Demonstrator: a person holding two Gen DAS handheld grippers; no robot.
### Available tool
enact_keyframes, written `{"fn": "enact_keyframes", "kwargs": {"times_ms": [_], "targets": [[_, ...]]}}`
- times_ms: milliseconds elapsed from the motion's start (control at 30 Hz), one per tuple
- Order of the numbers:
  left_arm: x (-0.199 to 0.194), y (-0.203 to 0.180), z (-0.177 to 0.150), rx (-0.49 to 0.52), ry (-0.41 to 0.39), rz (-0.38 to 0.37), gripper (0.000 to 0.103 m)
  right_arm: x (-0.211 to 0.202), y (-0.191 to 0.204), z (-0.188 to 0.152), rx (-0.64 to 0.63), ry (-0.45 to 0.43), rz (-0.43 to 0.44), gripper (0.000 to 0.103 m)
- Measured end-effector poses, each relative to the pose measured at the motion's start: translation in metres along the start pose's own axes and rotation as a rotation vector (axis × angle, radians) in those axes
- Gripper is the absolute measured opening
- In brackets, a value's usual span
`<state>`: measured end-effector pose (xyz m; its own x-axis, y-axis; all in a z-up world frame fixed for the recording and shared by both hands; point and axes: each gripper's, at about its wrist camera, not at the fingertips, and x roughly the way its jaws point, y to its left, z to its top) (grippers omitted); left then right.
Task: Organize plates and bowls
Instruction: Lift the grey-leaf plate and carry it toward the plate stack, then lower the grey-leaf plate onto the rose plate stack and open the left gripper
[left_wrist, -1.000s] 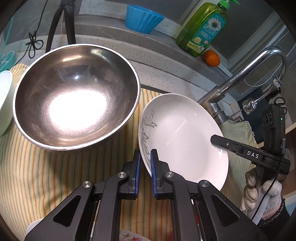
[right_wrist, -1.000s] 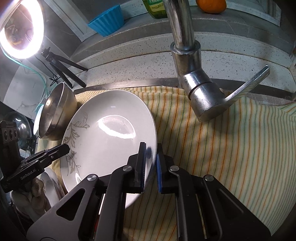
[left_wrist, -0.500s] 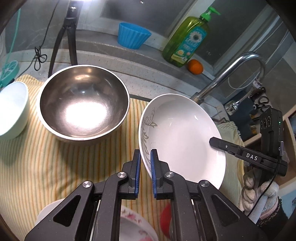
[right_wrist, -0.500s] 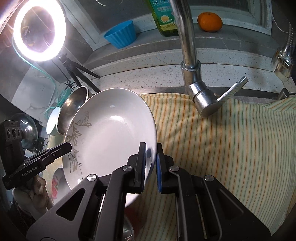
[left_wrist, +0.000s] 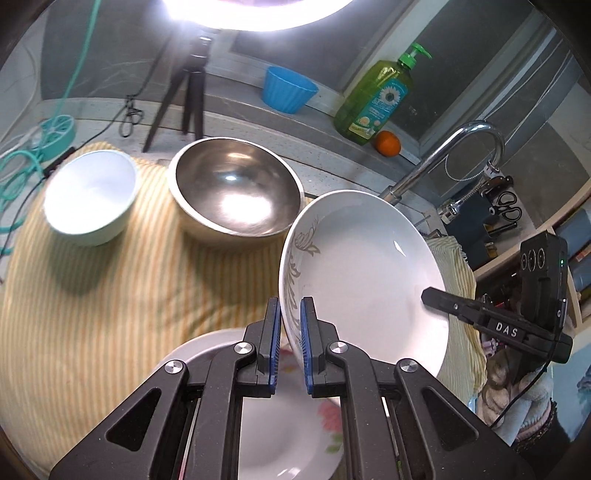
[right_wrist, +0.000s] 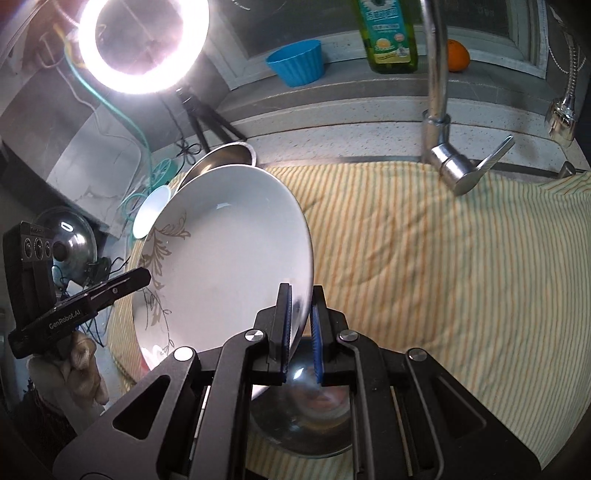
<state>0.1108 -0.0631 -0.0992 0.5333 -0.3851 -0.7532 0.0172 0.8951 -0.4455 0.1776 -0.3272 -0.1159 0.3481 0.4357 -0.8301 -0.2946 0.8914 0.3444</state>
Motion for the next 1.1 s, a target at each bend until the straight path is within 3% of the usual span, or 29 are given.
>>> {"fn": "enact_keyframes", "kwargs": {"times_ms": [367, 733, 1100], "targets": [[-0.037, 0.048, -0.028, -0.028, 0.019, 0.023, 0.008, 0.014, 0.055, -0.046, 0.001, 0.042, 0.027, 0.01], [-0.036, 0.07, -0.057, -0.044, 0.088, 0.015, 0.008, 0.033, 0.072, -0.087, 0.038, 0.122, 0.002, 0.01], [-0.025, 0.077, -0.074, -0.058, 0.129, 0.013, 0.008, 0.047, 0.074, -0.103, 0.053, 0.154, -0.038, 0.01]]}}
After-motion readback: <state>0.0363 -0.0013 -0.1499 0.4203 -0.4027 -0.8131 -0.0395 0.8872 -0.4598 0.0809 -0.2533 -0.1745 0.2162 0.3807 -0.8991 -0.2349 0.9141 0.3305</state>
